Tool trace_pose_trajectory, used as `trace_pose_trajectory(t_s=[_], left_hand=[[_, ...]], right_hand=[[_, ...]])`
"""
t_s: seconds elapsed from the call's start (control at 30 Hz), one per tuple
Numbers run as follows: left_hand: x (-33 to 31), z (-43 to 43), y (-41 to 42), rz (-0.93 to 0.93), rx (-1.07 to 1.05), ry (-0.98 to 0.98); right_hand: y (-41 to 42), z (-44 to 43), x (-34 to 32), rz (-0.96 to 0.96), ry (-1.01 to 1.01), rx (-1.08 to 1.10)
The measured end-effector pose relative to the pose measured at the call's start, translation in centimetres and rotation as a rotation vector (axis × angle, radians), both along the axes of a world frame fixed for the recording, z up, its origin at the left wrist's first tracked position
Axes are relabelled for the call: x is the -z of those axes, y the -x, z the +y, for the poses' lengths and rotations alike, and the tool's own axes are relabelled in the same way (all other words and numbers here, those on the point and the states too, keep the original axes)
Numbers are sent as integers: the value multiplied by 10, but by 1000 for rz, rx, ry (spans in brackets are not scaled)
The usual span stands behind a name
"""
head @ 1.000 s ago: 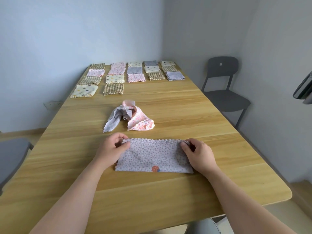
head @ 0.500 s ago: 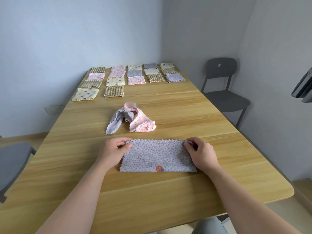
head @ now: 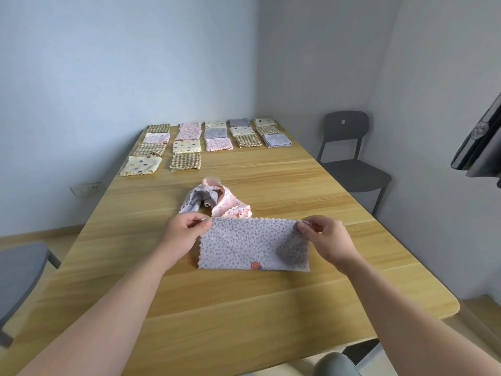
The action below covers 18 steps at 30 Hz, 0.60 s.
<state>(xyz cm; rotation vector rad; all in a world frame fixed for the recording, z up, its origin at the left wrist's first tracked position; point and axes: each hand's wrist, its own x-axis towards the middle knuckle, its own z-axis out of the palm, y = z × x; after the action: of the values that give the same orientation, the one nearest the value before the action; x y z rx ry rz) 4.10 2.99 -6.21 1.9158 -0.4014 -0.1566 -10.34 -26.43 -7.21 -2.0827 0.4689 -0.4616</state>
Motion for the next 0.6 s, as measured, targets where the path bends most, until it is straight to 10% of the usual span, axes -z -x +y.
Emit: trace_pose_trajectory(t_s=[0.6], left_hand=[[-32, 16, -1, 163, 30, 22]], right_hand=[[1, -6, -49, 10, -231, -155]])
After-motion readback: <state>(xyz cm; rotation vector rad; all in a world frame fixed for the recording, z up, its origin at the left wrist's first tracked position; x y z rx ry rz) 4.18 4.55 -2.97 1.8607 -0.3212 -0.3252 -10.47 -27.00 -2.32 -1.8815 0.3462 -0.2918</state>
